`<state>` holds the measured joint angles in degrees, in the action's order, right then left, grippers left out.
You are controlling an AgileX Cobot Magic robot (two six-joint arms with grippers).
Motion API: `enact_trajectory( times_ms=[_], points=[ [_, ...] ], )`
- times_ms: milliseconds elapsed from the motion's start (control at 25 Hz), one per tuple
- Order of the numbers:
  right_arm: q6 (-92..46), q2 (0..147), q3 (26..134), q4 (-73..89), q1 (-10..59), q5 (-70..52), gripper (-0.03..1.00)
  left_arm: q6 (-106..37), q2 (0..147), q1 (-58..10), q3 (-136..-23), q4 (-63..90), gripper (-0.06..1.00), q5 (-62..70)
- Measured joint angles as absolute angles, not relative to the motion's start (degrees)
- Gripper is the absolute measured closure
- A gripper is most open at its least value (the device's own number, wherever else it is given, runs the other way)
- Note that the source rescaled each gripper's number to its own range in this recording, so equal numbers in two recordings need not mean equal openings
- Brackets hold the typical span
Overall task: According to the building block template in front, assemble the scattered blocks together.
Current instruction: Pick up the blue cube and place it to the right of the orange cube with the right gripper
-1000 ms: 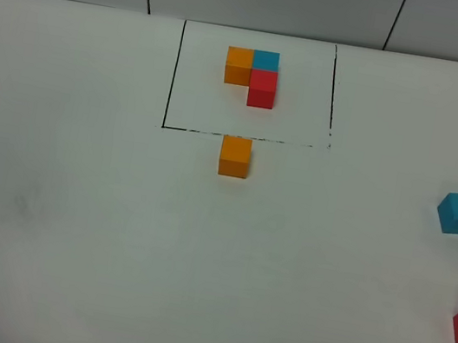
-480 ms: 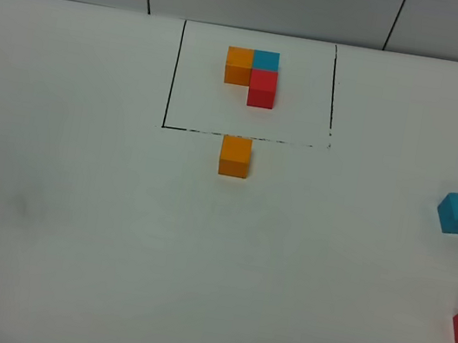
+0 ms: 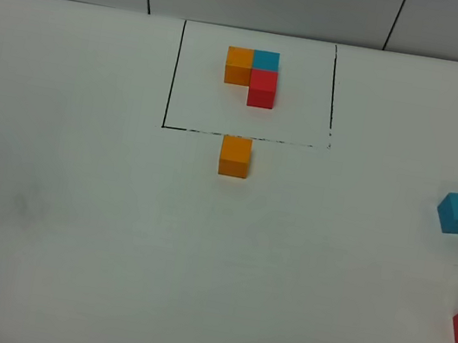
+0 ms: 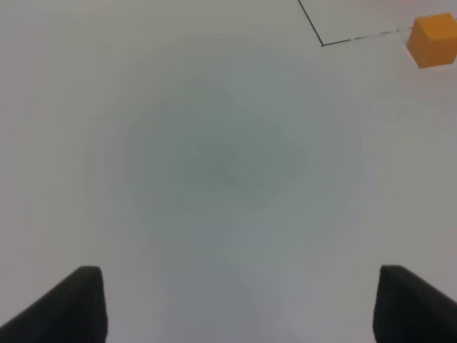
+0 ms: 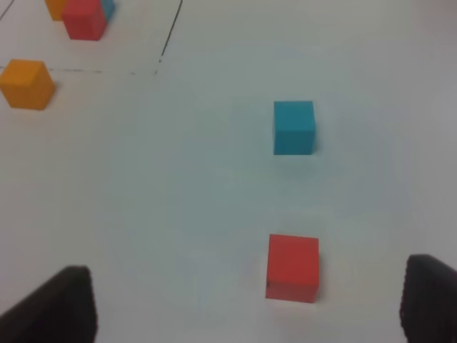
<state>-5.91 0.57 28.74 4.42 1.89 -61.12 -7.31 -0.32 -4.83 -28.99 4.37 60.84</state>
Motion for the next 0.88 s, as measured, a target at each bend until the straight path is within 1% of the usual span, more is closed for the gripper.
enact_trajectory(
  times_ms=[320, 560, 880],
  points=[
    [-5.92, 0.57, 28.74, 4.42, 1.89, -61.12, 0.24, -7.43, -0.32, -4.67, -28.99, 4.37, 0.15, 60.84],
    [-5.92, 0.57, 28.74, 4.42, 1.89, -61.12, 0.24, -7.48, -0.32, -1.39, -28.99, 4.37, 0.15, 60.84],
    [-5.92, 0.57, 28.74, 4.42, 1.89, -61.12, 0.24, -7.48, -0.32, -1.33, -28.99, 4.37, 0.15, 60.84]
  ],
)
